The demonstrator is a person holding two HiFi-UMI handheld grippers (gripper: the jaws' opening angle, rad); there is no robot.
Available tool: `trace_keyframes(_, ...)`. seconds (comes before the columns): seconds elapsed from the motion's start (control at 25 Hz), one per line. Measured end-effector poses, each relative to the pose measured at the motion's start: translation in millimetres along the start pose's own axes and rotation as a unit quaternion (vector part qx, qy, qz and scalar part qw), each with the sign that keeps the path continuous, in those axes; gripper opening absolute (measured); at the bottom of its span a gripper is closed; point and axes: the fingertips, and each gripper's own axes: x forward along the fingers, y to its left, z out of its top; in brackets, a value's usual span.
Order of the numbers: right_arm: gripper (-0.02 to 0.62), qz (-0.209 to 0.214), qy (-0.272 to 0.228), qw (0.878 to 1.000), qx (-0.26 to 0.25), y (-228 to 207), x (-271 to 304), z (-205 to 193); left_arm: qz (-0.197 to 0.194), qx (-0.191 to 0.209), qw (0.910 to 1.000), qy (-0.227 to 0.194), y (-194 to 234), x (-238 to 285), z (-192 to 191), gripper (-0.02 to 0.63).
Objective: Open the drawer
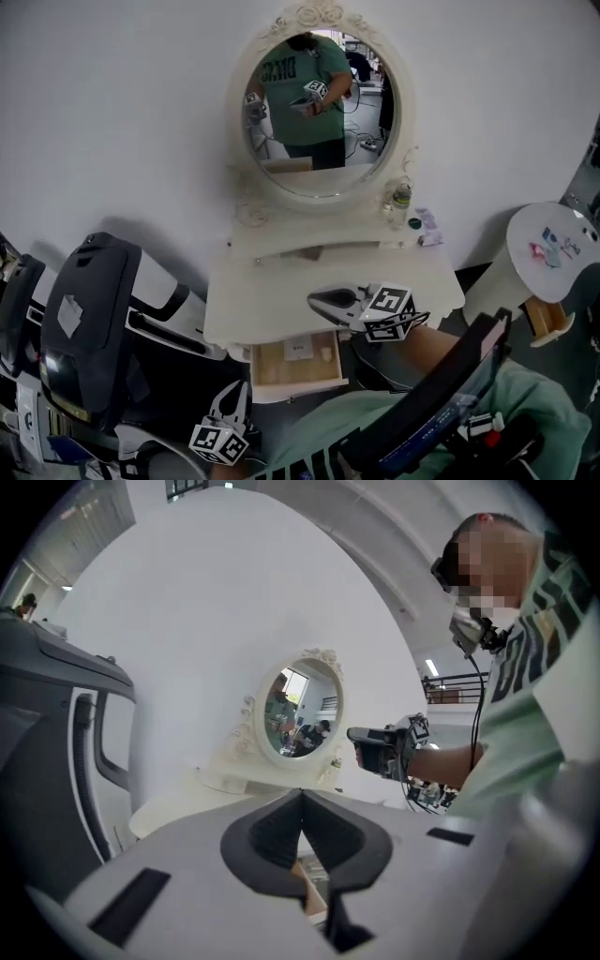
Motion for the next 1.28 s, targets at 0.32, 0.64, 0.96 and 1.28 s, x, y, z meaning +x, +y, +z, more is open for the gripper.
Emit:
trace_keyframes(0.32, 0.006, -0.083, -0.036, 0.996, 0.014, -11.5, -102.3, 1.9, -0.086, 0.026, 0.9959, 0.006, -68.9, 33.3, 13.9, 0.009)
trace_keyframes(0.64, 0.006, -0.094, -0.068, 0.993, 0.006, -4.4, -206.3, -0.1, -0.106, 0.049, 0.9931, 0.011, -150.5, 56.6, 7.6, 0.009)
trace_keyframes(0.96, 0.006, -0.094, -0.053, 0.994, -0.021, 1.6, -337.8, -26.0, -0.119, 0.024, 0.9923, 0.026, -277.3, 88.4, -45.7, 0.009)
trace_keyframes(1.28, 0.006, -0.105, -0.049, 0.993, -0.016, 0.4, -412.8, -54.5, -0.146, 0.06, 0.9863, 0.047, -363.4, 105.8, -54.3, 0.009)
